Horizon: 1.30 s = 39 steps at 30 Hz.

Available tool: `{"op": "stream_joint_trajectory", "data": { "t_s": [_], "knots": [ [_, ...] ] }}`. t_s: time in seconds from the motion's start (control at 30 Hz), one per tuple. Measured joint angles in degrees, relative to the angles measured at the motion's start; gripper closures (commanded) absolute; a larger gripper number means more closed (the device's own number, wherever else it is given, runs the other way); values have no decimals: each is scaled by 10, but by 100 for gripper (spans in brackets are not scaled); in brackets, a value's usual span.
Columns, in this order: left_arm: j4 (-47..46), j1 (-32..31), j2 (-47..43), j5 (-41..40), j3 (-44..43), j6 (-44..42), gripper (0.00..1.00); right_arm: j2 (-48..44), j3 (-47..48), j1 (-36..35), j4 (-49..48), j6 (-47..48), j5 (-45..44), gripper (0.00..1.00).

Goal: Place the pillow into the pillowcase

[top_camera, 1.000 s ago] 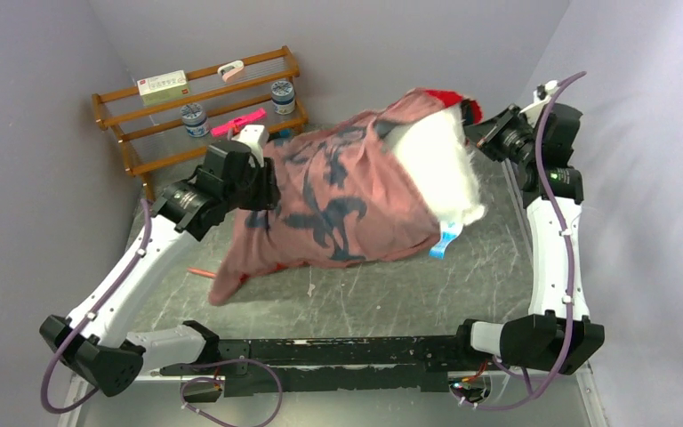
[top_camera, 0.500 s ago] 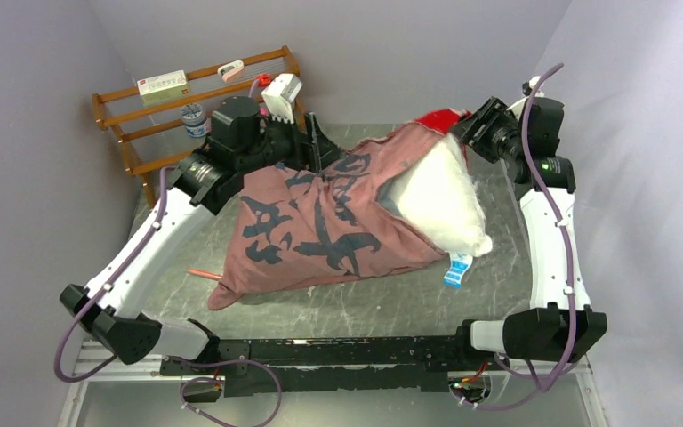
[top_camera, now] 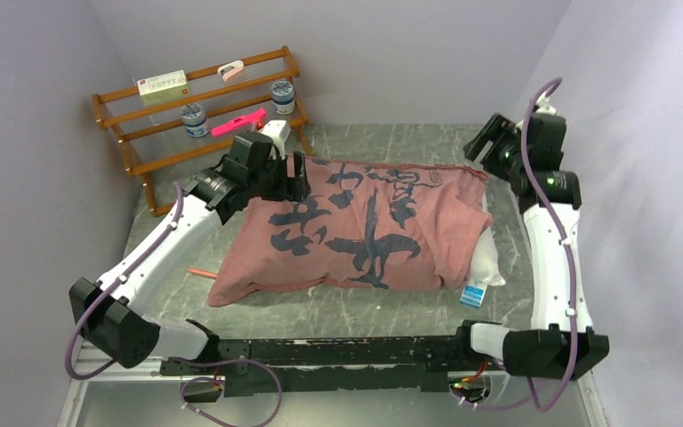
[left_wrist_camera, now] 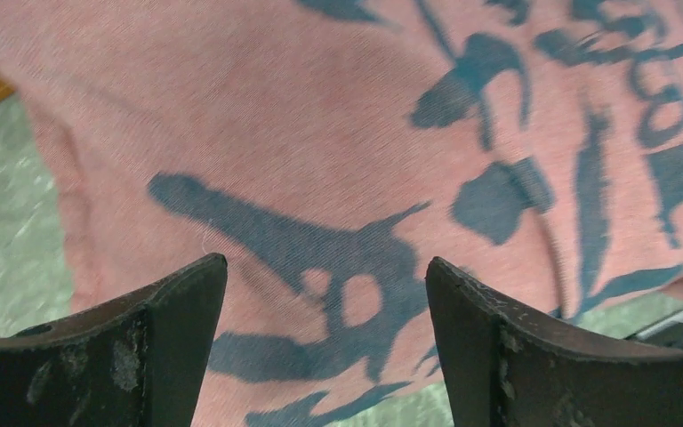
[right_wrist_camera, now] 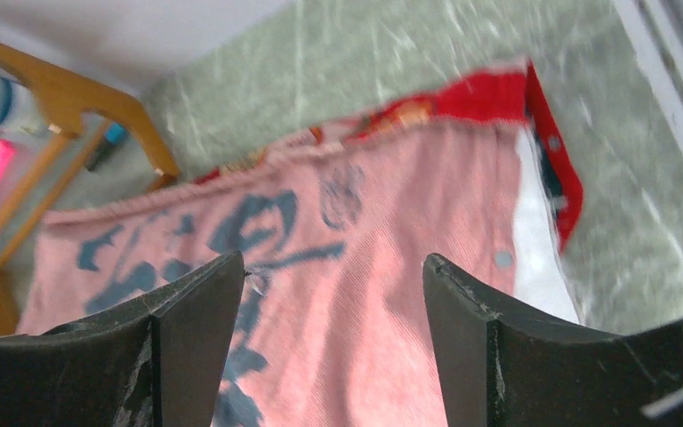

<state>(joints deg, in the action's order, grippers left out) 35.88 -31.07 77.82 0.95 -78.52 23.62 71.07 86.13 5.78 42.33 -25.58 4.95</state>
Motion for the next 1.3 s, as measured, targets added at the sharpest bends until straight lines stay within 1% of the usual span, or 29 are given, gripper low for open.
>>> {"op": "stream_joint_trajectory", "data": {
  "t_s": [0.1, 0.17, 0.3, 0.37, 0.47, 0.53, 0.57, 0.6, 0.63, 0.67, 0.7, 0.73, 0.77, 0.8, 0.87, 0.97, 1.1, 1.17, 1.2, 1.3],
  "knots": [
    [22, 4, -26, -35, 37, -8, 10, -50, -95, 0, 5, -5, -14, 21],
    [30, 5, -41, -45, 65, -14, 10, -79, -151, 0, 21, -11, -30, 20],
    [46, 6, -61, -47, 114, -19, 9, -111, -211, 0, 60, -33, -63, 18],
    [47, 6, -70, -44, 136, -19, 8, -130, -226, 0, 75, -48, -78, 20],
    [32, 6, -92, -34, 176, -17, 13, -168, -249, 0, 87, -66, -89, 26],
    [3, 7, -106, -17, 208, -13, 26, -194, -274, 0, 82, -70, -86, 34],
    [-17, 7, -110, -7, 225, -8, 36, -202, -286, 0, 81, -71, -81, 37],
    [-34, 7, -110, 0, 239, -2, 53, -210, -299, 0, 78, -70, -72, 42],
    [-50, 8, -108, 6, 250, 4, 74, -215, -311, 0, 74, -69, -63, 49],
    [-66, 9, -103, 14, 260, 8, 91, -216, -320, 0, 72, -68, -57, 57],
    [-75, 12, -96, 20, 263, 14, 95, -213, -325, 0, 70, -64, -54, 68],
    [-83, 17, -84, 27, 262, 11, 95, -208, -327, 0, 68, -61, -48, 79],
    [-85, 21, -76, 29, 259, 14, 95, -200, -328, 0, 62, -55, -40, 93],
    [-83, 27, -70, 31, 253, 16, 95, -193, -328, 0, 53, -48, -30, 100],
    [-67, 46, -67, 32, 231, 15, 95, -176, -327, -1, 26, -38, 3, 100],
    [-38, 92, -81, 20, 176, 4, 95, -150, -320, -12, -7, -34, 61, 100],
    [22, 158, -82, -48, 47, -30, 95, -110, -261, -84, -31, -45, 96, 100],
    [31, 174, -88, -70, 18, -38, 95, -97, -219, -115, -30, -46, 89, 100],
    [31, 177, -92, -76, 17, -42, 95, -93, -201, -120, -26, -45, 73, 100],
    [42, 184, -101, -94, 32, -50, 95, -89, -178, -114, -7, -33, -12, 100]
  ]
}}
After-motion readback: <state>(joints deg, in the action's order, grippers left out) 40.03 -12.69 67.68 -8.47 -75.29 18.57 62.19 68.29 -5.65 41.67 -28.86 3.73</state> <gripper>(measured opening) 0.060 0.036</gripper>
